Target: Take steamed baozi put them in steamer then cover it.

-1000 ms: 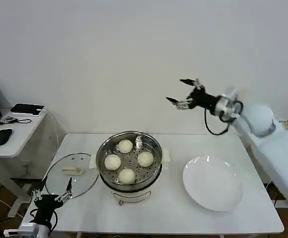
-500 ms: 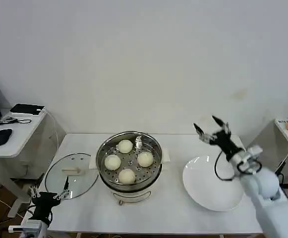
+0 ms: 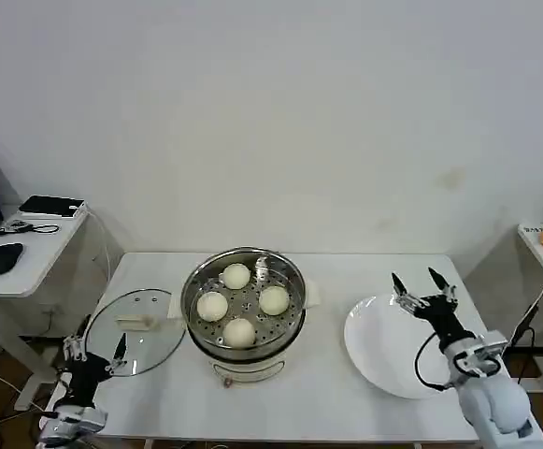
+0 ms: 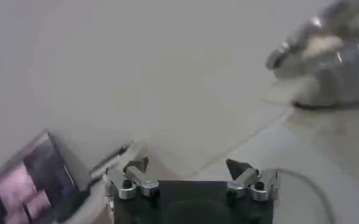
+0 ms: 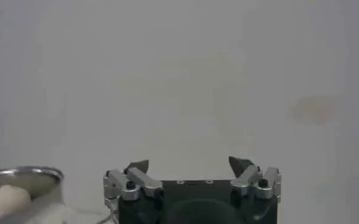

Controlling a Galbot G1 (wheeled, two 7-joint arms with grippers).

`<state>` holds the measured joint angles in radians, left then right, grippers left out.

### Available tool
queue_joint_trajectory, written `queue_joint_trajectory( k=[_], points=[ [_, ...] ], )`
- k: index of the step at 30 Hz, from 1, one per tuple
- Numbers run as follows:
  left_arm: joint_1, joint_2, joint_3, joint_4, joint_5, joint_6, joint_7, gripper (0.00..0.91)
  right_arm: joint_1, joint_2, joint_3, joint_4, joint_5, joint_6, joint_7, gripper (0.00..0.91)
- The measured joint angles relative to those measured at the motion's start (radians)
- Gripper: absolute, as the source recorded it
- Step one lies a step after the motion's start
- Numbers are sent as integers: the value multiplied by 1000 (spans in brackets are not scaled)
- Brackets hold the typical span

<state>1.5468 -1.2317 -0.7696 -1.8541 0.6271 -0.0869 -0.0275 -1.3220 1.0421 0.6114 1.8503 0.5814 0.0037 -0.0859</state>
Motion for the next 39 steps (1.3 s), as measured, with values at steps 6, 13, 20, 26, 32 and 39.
queue_joint_trajectory(
  k=[6,13,20,26,32,39],
  points=[
    [-48,31,27,85,229,-47,-19,907,-36,21,35,19,-14,6,10,907],
    [-112,43,38,192,433,-73,-46,907,-69,45,58,22,-36,22,19,907],
    [-173,51,58,270,525,-78,-53,907,-94,69,71,26,-57,33,24,907],
    [-214,50,81,309,564,-73,-49,907,-114,85,88,36,-69,42,26,907],
    [-256,57,106,343,590,-61,-46,907,-133,98,104,40,-74,51,27,907],
    [-307,65,134,388,606,-49,-41,907,-156,112,126,45,-82,62,28,907]
  ],
)
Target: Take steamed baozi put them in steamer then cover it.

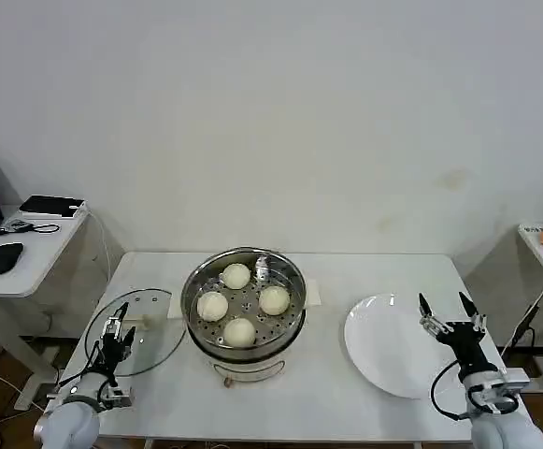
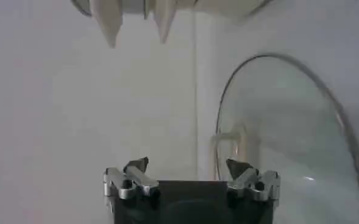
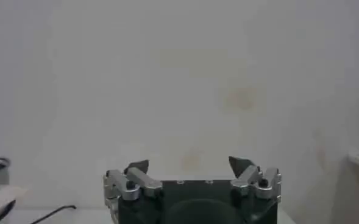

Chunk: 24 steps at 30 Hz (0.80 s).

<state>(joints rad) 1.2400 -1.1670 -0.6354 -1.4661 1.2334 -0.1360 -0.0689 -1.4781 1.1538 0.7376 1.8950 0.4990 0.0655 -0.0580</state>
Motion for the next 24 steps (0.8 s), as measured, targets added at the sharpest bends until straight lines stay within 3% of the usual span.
queue_joint_trajectory(
  k=[22,24],
  points=[
    [-173,-3,78,200,20,50,-44,897,-47,44,38,-17,-24,19,3,907],
    [-183,-2,85,212,13,60,-52,151,-47,48,38,-20,-28,20,3,907]
  ],
)
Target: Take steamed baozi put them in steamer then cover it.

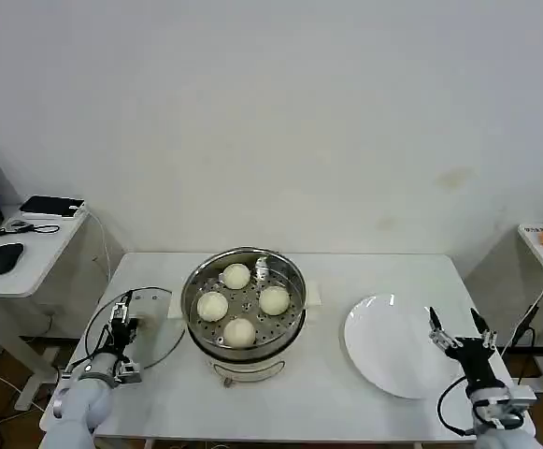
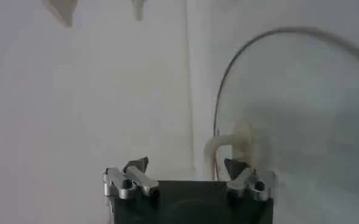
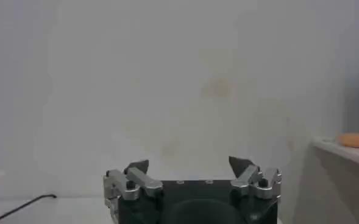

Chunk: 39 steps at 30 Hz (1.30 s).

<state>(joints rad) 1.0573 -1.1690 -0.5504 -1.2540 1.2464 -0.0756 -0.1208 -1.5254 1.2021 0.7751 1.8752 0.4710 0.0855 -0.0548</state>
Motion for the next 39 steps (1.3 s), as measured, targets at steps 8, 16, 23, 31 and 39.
queue_joint_trajectory(
  k=[8,16,23,31,39],
  points=[
    [-27,-4,31,44,-57,41,-21,0,1,9,-4,-5,-9,2,0,907],
    [-46,-6,42,59,-104,62,-32,0,-5,15,-5,-6,-15,4,0,907],
    [-69,-14,53,84,-121,73,-37,0,-12,18,-6,-6,-19,8,-1,907],
    [-68,-24,58,91,-137,78,-59,0,-15,20,-6,-4,-19,7,-1,907],
    [-38,-14,35,34,-152,87,-57,0,-14,15,1,-2,-9,8,1,907]
  ],
)
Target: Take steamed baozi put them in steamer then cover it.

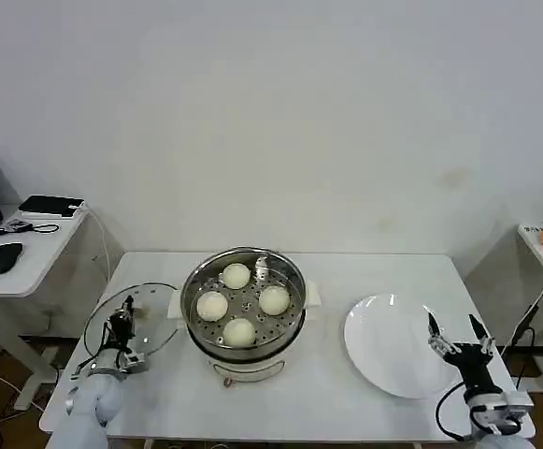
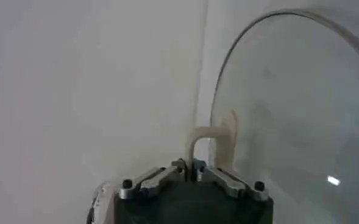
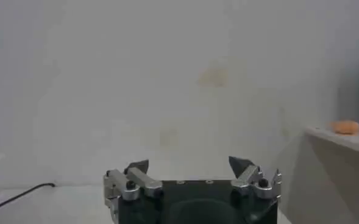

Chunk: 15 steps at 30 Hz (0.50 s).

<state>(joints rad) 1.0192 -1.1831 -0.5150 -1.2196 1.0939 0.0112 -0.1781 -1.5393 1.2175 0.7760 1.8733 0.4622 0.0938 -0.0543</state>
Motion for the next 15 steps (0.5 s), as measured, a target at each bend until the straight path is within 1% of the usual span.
queue_joint_trajectory(
  k=[9,15],
  points=[
    [86,27,-64,-147,-2,13,9,0,24,10,-7,-14,10,-1,0,907],
    [161,26,-114,-265,8,46,31,0,43,14,-18,-20,15,-3,0,907]
  ],
)
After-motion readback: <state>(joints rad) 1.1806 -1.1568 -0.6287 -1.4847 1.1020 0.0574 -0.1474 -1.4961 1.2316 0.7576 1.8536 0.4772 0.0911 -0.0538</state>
